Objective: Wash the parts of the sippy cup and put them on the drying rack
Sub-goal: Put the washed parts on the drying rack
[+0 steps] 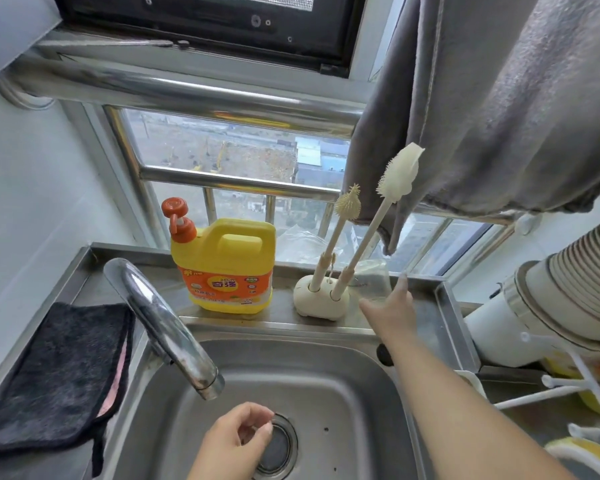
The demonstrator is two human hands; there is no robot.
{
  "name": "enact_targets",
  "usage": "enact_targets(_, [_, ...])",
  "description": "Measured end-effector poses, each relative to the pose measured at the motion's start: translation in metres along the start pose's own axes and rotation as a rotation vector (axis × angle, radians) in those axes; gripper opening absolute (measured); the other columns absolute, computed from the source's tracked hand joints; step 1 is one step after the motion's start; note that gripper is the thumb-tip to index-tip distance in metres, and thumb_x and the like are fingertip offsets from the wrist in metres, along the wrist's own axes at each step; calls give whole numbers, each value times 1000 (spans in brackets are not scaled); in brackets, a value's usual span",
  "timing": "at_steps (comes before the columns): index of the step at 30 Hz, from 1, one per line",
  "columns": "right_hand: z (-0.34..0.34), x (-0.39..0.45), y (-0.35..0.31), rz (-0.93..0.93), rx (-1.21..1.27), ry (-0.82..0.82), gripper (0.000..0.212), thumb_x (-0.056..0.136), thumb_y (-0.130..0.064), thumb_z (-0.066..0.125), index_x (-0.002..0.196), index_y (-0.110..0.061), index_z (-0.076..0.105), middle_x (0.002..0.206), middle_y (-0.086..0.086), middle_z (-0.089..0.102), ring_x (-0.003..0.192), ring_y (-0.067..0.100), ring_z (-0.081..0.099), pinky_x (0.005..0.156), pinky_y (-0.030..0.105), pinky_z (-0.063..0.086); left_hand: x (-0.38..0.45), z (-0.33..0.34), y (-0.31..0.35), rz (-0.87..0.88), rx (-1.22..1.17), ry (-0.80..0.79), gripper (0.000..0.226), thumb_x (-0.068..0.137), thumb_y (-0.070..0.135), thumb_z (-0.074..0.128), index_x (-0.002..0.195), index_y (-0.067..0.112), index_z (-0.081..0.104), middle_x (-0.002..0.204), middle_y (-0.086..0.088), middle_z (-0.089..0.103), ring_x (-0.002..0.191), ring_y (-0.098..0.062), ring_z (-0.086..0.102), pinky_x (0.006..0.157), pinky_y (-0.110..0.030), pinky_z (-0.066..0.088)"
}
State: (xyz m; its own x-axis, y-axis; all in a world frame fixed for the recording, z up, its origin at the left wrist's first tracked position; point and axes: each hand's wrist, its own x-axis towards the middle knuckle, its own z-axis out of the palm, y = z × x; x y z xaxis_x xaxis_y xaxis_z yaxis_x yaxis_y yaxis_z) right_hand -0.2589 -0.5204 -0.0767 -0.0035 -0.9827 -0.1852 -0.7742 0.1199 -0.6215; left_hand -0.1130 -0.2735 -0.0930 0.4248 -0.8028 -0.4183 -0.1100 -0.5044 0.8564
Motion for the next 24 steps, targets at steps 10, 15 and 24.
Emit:
enact_targets(10, [21, 9, 15, 35, 98, 159, 85, 72, -19, 77, 141, -5, 30, 139, 14, 38, 123, 30, 44, 96, 34, 40, -9, -10, -23, -30, 77, 12, 47, 77, 2, 71, 68, 49, 67, 56, 19, 64, 51, 2, 52, 58, -7, 41])
enact_targets(15, [-5, -36, 22, -26, 247, 320, 83, 69, -16, 79, 138, -3, 35, 132, 15, 44, 120, 27, 43, 91, 27, 38, -3, 18, 9, 26, 43, -40, 23, 78, 1, 71, 79, 24, 68, 70, 4, 70, 59, 0, 58, 65, -10, 44])
enact_targets(24, [-33, -135, 68, -32, 377, 238, 82, 69, -34, 79, 135, -21, 32, 130, 1, 48, 118, 16, 51, 98, 31, 46, 33, 112, 122, 292, -74, -448, 120, 52, 33, 90, 146, 42, 17, 139, 15, 38, 124, -7, 47, 97, -22, 45])
